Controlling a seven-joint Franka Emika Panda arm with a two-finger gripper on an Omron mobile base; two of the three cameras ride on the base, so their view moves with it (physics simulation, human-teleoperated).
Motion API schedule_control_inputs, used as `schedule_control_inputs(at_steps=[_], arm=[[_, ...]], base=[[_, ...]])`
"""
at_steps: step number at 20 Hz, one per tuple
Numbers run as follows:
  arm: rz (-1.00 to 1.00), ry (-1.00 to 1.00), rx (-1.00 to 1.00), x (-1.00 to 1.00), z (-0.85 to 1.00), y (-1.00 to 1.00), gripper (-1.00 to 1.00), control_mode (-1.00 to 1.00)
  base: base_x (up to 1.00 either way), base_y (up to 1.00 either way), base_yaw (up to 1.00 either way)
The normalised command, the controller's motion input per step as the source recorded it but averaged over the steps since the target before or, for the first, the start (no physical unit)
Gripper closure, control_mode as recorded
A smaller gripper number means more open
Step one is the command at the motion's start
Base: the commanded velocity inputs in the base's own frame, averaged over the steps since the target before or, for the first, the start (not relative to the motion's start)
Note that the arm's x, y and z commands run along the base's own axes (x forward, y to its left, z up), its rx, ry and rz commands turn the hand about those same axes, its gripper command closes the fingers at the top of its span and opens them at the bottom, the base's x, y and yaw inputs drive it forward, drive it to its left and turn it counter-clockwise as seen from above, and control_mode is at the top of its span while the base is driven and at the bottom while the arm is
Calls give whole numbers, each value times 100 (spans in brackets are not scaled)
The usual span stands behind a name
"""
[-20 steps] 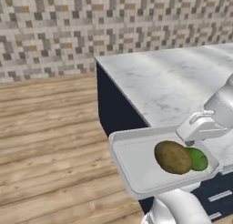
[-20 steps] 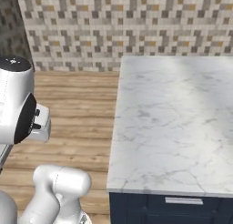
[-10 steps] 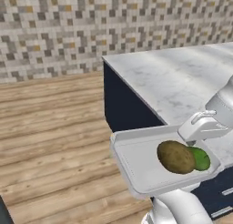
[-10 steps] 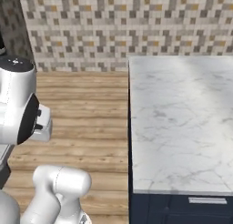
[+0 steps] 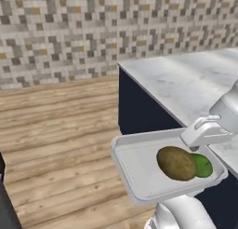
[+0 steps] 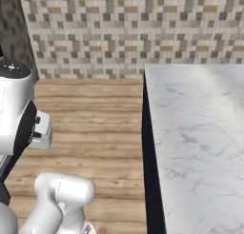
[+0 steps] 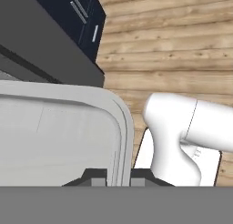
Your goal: Take the avocado and potato out of the freezer and place them in the tupperware container on the counter. Then put the tupperware containing the vegetables back in the freezer.
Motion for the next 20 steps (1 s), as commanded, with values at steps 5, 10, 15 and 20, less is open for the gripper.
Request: schedule_control_inputs(at_steps=[5,10,15,20], arm=[[0,0,0,0,0,0,100,100],[0,0,0,0,0,0,100,100],[0,0,0,0,0,0,100,100],[0,0,0,0,0,0,100,100]], base=[[100,30,-3],[89,52,-1],[73,60,29],[39,45,50]])
